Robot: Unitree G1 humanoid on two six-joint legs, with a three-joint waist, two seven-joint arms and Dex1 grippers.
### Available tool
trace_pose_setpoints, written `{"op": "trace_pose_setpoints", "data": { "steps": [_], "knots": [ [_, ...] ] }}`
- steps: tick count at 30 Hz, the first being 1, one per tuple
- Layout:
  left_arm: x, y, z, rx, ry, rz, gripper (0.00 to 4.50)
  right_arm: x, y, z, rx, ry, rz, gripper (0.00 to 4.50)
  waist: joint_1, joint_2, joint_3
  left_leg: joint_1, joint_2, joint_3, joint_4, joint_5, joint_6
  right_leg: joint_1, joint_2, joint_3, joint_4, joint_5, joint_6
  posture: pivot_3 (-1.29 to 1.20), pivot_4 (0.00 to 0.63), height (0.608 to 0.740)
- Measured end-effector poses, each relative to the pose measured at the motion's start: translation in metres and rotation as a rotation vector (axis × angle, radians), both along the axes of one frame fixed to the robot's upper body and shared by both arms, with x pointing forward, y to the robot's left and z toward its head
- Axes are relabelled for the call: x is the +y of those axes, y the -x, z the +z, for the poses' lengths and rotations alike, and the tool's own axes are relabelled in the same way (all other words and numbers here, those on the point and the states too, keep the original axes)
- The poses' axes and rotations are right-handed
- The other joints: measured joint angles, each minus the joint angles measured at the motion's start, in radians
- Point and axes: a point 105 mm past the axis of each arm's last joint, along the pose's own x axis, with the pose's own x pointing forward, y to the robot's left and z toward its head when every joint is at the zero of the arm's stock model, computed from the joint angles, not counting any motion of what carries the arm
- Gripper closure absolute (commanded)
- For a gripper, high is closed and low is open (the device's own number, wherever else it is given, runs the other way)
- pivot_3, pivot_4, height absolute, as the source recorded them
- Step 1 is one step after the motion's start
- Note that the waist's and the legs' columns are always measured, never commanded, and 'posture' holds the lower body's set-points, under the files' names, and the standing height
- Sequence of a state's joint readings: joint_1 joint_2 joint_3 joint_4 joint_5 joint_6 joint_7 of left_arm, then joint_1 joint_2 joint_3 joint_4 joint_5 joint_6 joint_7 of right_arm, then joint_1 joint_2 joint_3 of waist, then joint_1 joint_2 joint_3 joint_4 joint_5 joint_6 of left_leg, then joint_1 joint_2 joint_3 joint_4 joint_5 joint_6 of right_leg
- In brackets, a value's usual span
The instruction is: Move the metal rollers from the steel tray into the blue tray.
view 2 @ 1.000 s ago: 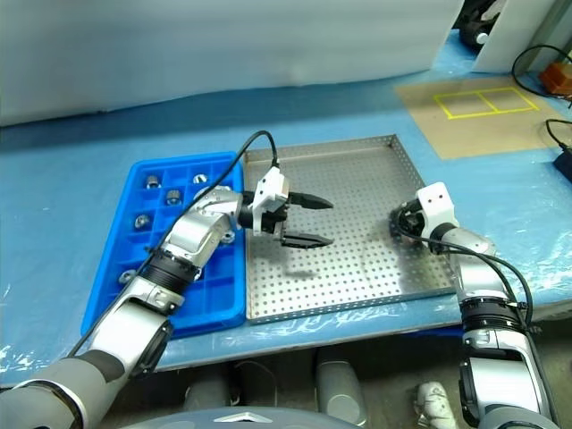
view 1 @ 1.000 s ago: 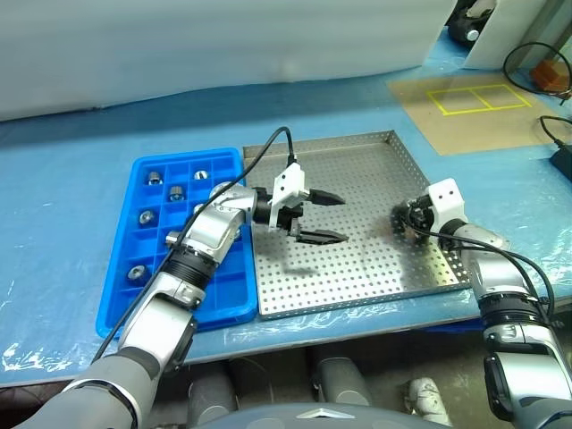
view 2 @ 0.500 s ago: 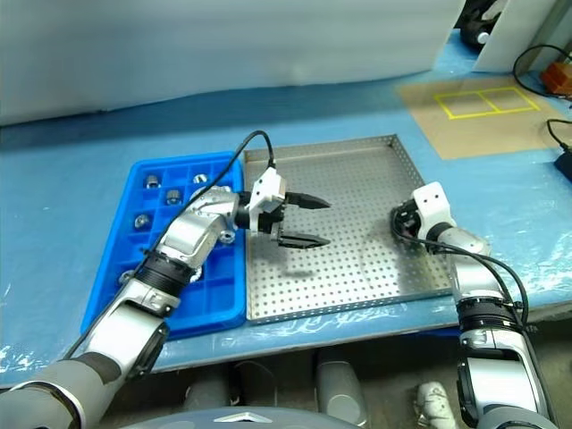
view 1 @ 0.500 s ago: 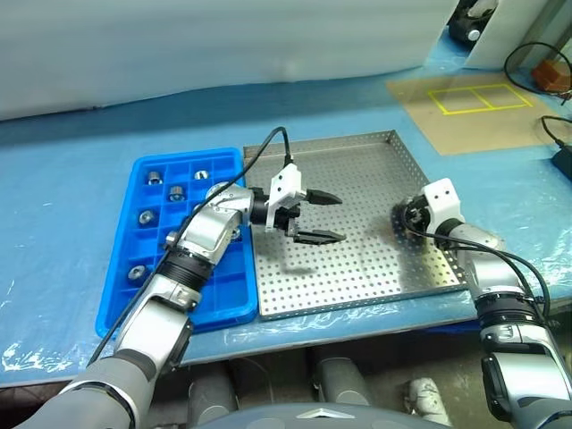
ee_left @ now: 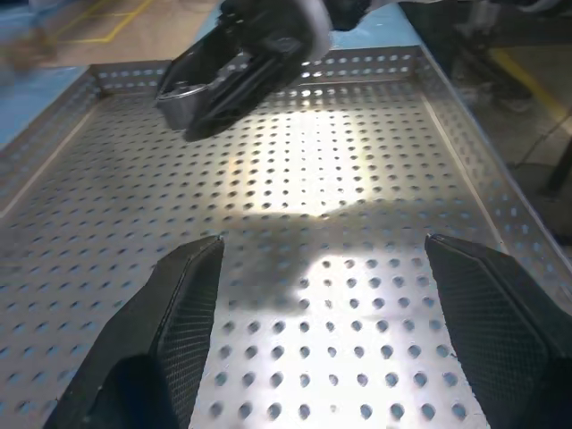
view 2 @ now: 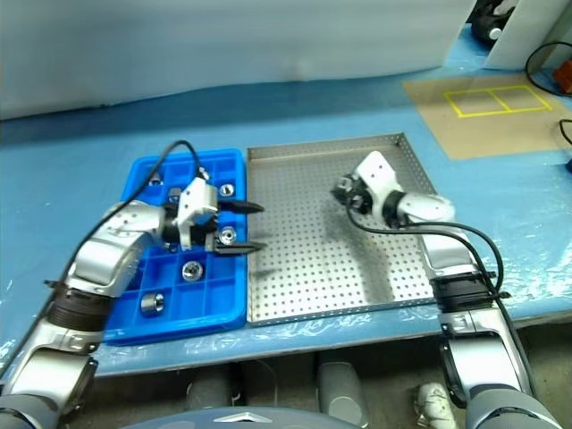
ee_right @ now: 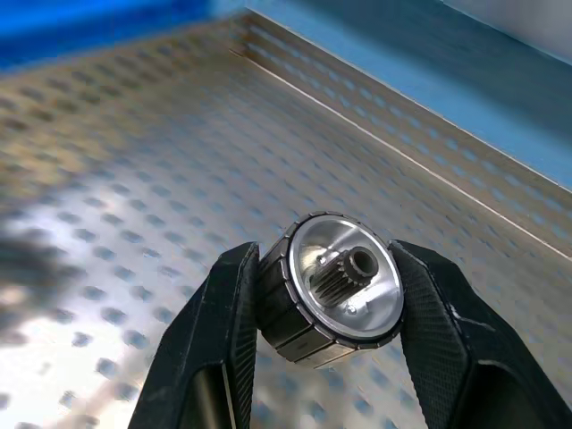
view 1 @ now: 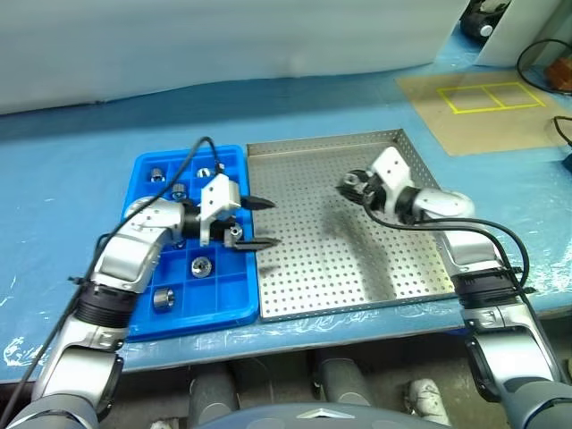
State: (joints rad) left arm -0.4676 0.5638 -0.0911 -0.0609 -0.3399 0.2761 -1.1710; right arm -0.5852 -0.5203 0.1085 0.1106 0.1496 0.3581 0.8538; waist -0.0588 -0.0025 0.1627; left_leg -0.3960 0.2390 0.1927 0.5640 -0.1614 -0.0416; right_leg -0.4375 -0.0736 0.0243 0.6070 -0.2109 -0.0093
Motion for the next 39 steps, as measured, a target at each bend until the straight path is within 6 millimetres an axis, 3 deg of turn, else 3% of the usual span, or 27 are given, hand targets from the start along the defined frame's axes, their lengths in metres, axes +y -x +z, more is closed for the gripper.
{"op": "trace_pose_setpoints", "data": {
  "steps": [7,12,17,24,31,39],
  "knots": [
    [0.034,0.008,0.003,-0.01,-0.026,0.139,0.67,0.057,0.03,0.007,0.069,0.05,0.389,2.69,0.055,0.0,0.0,0.001,0.001,0.0,-0.002,0.001,-0.002,0.0,0.0,-0.001,0.0,0.0,0.0,-0.03,0.15,0.74],
    [0.061,0.018,0.014,-0.026,-0.043,0.249,0.67,0.077,0.039,0.003,0.097,0.082,0.549,2.69,0.093,-0.001,0.0,0.001,0.001,0.0,-0.002,0.002,-0.003,0.0,0.0,-0.001,0.002,0.0,0.0,0.07,0.15,0.74],
    [0.082,0.044,0.016,0.02,-0.051,0.327,0.67,0.095,0.058,-0.013,0.175,0.12,0.739,2.69,0.122,-0.001,0.001,0.0,0.001,0.0,-0.003,0.002,-0.004,-0.001,0.0,-0.002,0.002,0.0,0.0,0.17,0.15,0.74],
    [0.084,0.082,0.012,0.101,-0.053,0.349,0.67,0.117,0.082,-0.019,0.192,0.132,0.912,2.69,0.16,-0.003,0.002,0.0,0.002,-0.001,-0.003,0.003,-0.005,-0.002,0.0,-0.003,0.002,0.0,0.0,0.26,0.15,0.74],
    [0.068,0.109,0.008,0.157,-0.05,0.316,0.67,0.128,0.088,-0.019,0.198,0.12,0.981,2.69,0.189,-0.003,0.002,-0.001,0.002,-0.003,-0.003,0.003,-0.005,-0.001,0.0,-0.004,0.002,0.0,0.0,0.33,0.15,0.74],
    [0.06,0.114,0.009,0.152,-0.042,0.316,0.67,0.123,0.087,-0.038,0.255,0.168,0.991,2.69,0.201,-0.003,0.002,-0.004,0.001,-0.009,-0.003,0.005,-0.008,-0.002,0.0,-0.007,0.002,0.0,0.0,0.33,0.15,0.74]
  ]
}}
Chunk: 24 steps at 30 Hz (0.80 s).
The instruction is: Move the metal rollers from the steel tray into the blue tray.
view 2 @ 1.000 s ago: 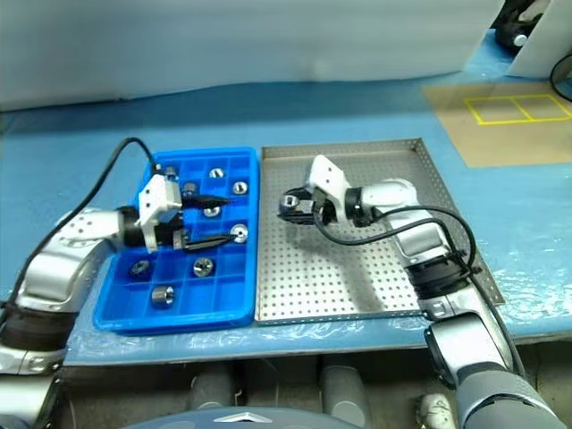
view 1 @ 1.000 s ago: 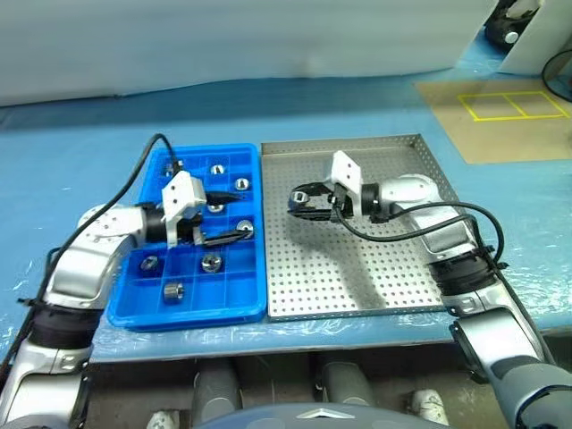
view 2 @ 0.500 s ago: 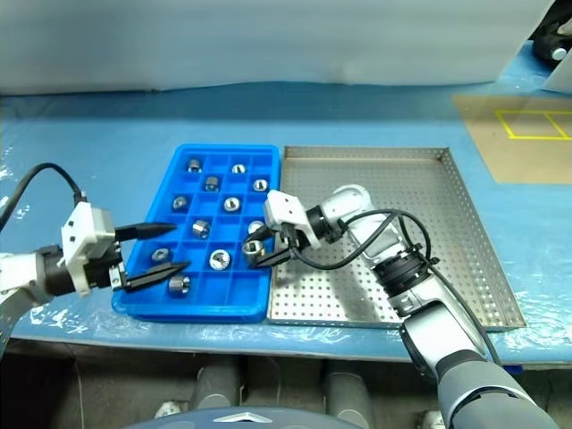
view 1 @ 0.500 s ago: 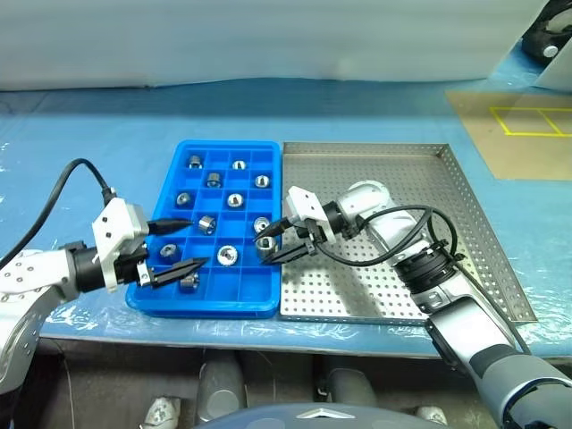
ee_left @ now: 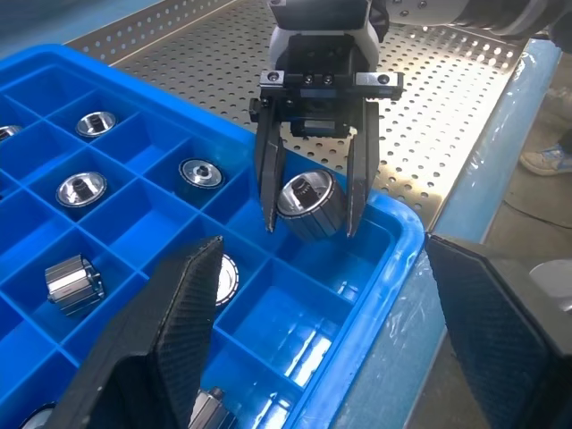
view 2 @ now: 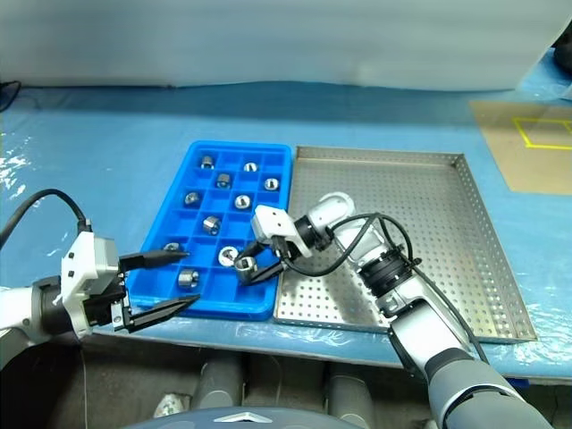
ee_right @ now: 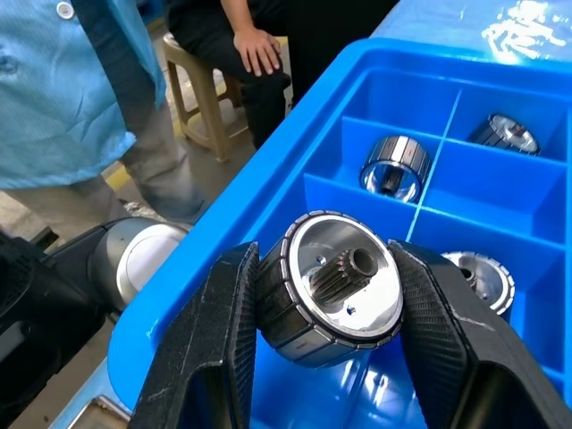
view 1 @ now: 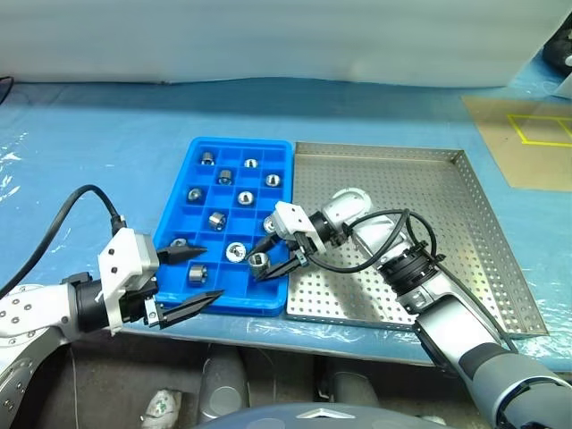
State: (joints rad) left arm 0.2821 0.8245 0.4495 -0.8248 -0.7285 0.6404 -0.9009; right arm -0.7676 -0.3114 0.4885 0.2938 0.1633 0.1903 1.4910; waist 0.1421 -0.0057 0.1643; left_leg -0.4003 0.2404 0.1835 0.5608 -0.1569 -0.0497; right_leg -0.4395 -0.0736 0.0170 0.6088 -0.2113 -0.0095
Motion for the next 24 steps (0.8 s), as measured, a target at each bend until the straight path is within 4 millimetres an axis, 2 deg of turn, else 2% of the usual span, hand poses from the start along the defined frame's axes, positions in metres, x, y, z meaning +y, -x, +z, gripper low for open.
{"op": "trace_pose_setpoints", "data": {
  "steps": [4,11,19,24],
  "knots": [
    [-0.002,-0.002,-0.001,-0.001,0.004,-0.001,0.67,-0.004,0.0,-0.002,0.005,0.021,0.006,2.69,0.008,0.0,0.0,-0.002,0.0,-0.003,0.0,0.001,-0.001,0.0,0.0,-0.003,0.0,0.0,0.0,0.31,0.15,0.74],
    [-0.006,-0.009,0.003,-0.02,0.015,-0.019,0.67,-0.008,0.0,-0.004,0.027,0.04,-0.007,0.37,0.01,0.0,0.0,-0.003,0.0,-0.006,0.001,0.002,-0.003,0.001,0.0,-0.006,0.002,0.0,0.0,0.29,0.15,0.74],
    [-0.006,-0.021,0.004,-0.035,0.015,-0.042,0.67,-0.008,-0.006,-0.004,0.001,0.04,-0.049,0.37,0.008,0.0,0.0,-0.002,0.0,-0.007,0.003,0.003,-0.004,0.0,0.0,-0.007,0.007,-0.001,-0.001,0.23,0.15,0.74],
    [-0.009,-0.04,0.01,-0.075,0.024,-0.074,0.67,-0.018,-0.023,0.005,-0.045,0.006,-0.171,0.37,0.007,0.0,0.0,-0.002,0.0,-0.008,0.005,0.005,-0.007,0.0,0.0,-0.007,0.012,-0.001,-0.002,0.09,0.15,0.74]
  ]
}}
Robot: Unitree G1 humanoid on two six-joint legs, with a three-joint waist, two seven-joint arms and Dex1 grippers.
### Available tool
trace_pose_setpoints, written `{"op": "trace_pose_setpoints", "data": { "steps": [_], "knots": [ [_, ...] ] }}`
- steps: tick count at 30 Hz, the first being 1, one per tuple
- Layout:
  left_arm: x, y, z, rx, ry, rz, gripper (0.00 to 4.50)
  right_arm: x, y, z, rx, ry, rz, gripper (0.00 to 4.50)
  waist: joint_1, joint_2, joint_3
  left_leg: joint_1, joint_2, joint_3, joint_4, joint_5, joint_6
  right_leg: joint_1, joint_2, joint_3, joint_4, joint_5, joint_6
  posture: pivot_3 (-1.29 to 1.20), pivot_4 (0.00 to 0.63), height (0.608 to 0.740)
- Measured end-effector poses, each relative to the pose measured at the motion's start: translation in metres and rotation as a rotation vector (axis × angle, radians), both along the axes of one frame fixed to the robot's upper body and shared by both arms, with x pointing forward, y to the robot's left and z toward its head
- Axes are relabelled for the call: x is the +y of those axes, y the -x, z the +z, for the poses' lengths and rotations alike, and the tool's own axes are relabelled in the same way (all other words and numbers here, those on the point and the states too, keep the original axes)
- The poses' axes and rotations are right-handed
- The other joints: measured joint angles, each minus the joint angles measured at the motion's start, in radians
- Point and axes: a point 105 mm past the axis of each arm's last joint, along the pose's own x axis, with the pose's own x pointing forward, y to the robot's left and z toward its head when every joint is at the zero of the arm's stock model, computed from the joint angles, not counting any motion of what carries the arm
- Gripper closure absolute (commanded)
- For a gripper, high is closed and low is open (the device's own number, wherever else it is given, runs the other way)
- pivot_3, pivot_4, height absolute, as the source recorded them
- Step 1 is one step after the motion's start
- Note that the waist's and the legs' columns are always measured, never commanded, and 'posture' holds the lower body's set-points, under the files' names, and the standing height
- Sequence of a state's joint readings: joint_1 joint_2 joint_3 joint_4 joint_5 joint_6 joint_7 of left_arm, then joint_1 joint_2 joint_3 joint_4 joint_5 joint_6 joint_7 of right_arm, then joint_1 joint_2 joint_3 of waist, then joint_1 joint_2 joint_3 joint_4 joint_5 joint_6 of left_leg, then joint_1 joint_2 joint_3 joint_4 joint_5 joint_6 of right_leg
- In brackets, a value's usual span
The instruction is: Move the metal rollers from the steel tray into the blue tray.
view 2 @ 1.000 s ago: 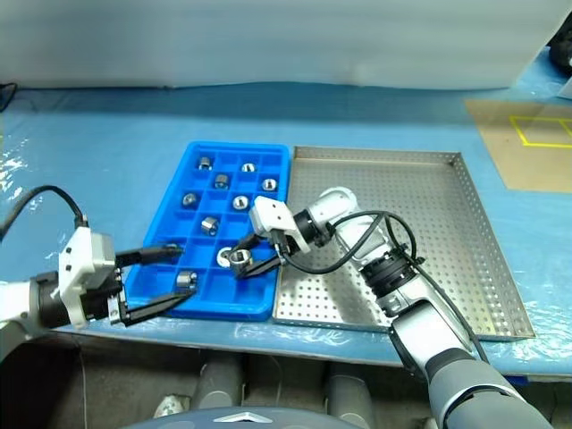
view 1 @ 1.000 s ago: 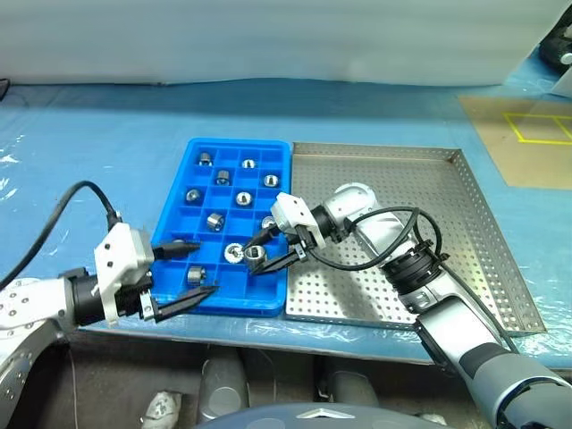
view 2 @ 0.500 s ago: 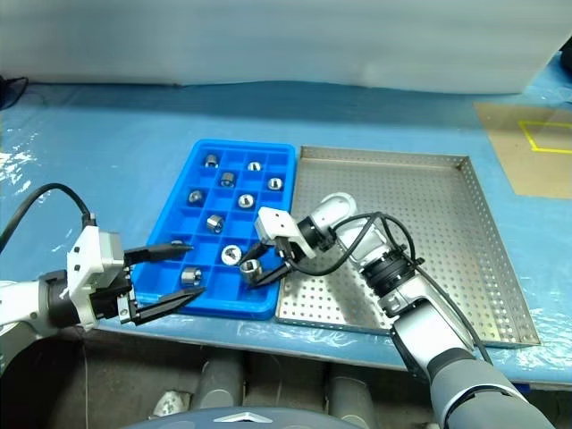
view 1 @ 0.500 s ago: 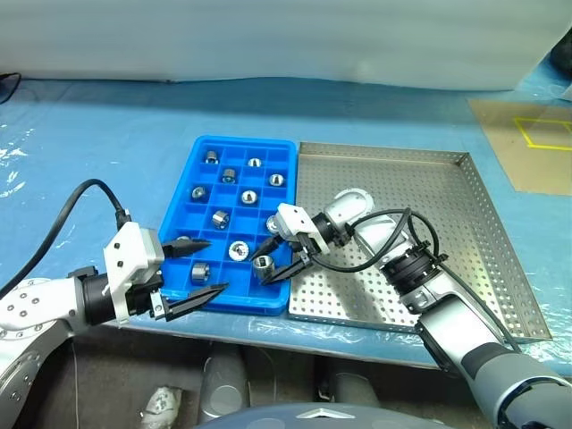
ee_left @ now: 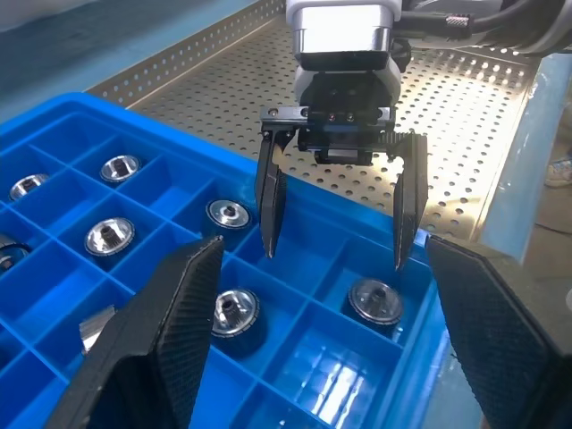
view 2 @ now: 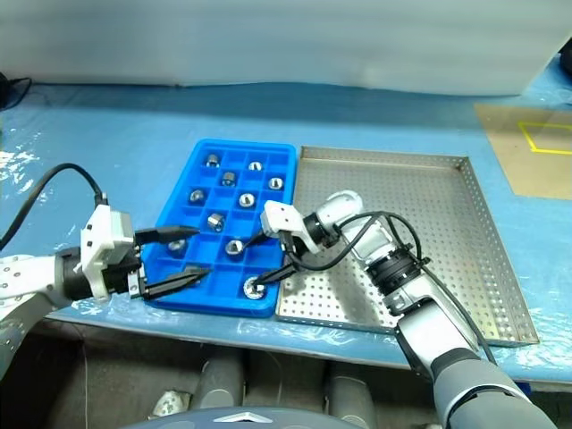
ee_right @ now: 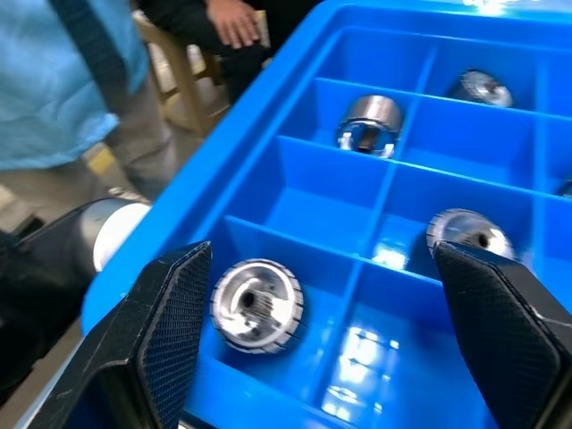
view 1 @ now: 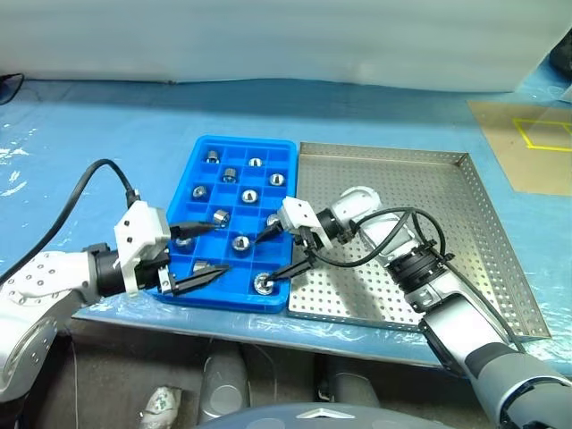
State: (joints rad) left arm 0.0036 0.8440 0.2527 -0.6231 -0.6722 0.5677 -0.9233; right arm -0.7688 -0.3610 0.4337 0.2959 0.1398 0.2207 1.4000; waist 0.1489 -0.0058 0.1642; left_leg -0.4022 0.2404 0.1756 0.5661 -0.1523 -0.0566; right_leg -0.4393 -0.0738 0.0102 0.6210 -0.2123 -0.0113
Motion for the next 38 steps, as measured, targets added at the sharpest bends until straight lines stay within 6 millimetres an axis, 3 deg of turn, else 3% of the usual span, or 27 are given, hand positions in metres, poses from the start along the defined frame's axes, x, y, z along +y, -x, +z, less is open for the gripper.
{"op": "trace_pose_setpoints", "data": {
  "steps": [6,10,15,18,24,38],
  "knots": [
    [-0.011,-0.044,0.007,-0.061,0.043,-0.048,0.67,-0.04,-0.043,0.039,-0.114,-0.095,-0.31,0.37,-0.019,0.0,0.0,0.001,0.0,0.0,0.007,0.003,-0.004,0.002,0.0,0.002,0.005,0.001,-0.001,-0.04,0.15,0.74],
    [-0.033,-0.078,0.007,-0.054,0.131,-0.105,0.67,-0.084,-0.058,0.06,-0.177,-0.149,-0.541,0.37,-0.03,0.0,-0.001,0.001,-0.001,0.0,0.007,0.003,-0.005,0.003,0.0,0.003,0.004,0.001,-0.001,-0.14,0.15,0.74],
    [-0.06,-0.1,-0.02,0.016,0.136,-0.178,0.67,-0.119,-0.049,0.05,-0.138,-0.184,-0.755,0.37,-0.077,-0.001,-0.001,0.0,-0.001,0.0,0.007,0.001,-0.001,0.001,0.001,0.005,0.003,0.002,0.0,-0.25,0.15,0.74],
    [-0.07,-0.107,-0.023,0.003,0.127,-0.211,0.67,-0.134,-0.043,0.045,-0.141,-0.18,-0.849,0.37,-0.108,-0.001,-0.001,0.0,-0.001,0.0,0.006,0.001,-0.001,0.0,0.001,0.005,0.003,0.002,0.0,-0.29,0.15,0.74],
    [-0.073,-0.117,-0.027,0.004,0.127,-0.218,0.67,-0.146,-0.038,0.05,-0.171,-0.204,-0.951,0.37,-0.139,-0.001,-0.001,0.006,-0.002,0.003,0.007,0.001,0.0,0.004,0.001,0.009,0.003,0.002,-0.001,-0.32,0.15,0.74],
    [-0.057,-0.124,-0.029,-0.002,0.123,-0.155,0.67,-0.147,-0.041,0.054,-0.202,-0.222,-0.987,0.37,-0.135,-0.001,-0.001,0.008,-0.002,0.003,0.006,0.0,0.001,0.006,0.001,0.01,0.001,0.002,-0.001,-0.29,0.15,0.74]
  ]
}}
